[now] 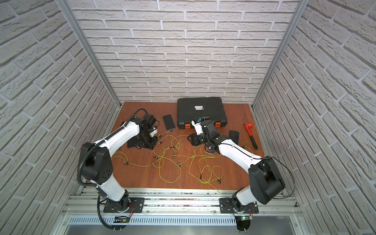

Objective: Plug wired earphones into phones
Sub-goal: Pick up the wired earphone from the center of the board.

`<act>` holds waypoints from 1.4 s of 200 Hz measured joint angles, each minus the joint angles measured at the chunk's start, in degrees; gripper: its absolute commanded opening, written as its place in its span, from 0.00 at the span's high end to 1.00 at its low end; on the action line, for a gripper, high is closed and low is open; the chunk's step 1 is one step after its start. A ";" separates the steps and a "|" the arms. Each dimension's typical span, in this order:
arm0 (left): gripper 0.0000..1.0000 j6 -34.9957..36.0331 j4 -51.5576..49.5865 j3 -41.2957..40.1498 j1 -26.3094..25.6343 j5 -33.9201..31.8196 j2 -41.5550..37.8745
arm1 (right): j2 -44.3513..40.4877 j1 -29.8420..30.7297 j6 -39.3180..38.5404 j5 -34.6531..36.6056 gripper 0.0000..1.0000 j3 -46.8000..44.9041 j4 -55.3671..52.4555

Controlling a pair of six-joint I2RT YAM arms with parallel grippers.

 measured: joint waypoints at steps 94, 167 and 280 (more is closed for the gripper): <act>0.47 -27.39 29.24 -16.17 -4.48 6.67 -1.60 | 0.15 -0.02 0.22 -0.11 0.41 -0.09 -0.83; 0.94 -31.95 37.73 -15.06 -4.28 4.98 5.27 | -2.69 -0.11 0.17 1.11 0.41 -2.64 -1.97; 1.00 -8.33 30.14 -18.99 -6.82 4.87 -14.08 | 3.54 1.49 15.10 -7.58 0.48 4.98 -3.76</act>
